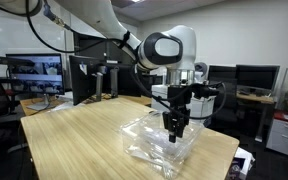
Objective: Put the fork in the container and the lid on top
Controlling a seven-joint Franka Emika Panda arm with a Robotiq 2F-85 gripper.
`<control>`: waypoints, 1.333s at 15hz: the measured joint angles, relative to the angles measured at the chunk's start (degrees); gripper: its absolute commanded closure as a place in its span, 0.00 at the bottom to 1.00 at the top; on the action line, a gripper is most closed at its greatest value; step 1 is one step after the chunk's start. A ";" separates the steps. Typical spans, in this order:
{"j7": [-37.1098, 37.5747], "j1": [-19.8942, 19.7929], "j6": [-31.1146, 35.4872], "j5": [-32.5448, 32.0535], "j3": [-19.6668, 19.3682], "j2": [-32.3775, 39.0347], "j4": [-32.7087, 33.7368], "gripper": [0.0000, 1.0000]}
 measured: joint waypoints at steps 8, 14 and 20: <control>-0.11 0.12 0.53 0.00 0.63 -0.21 -0.13 0.00; 0.31 0.58 -3.04 0.24 1.33 -3.01 -0.22 0.00; 19.75 5.10 -2.97 5.18 1.46 -10.87 -3.27 0.00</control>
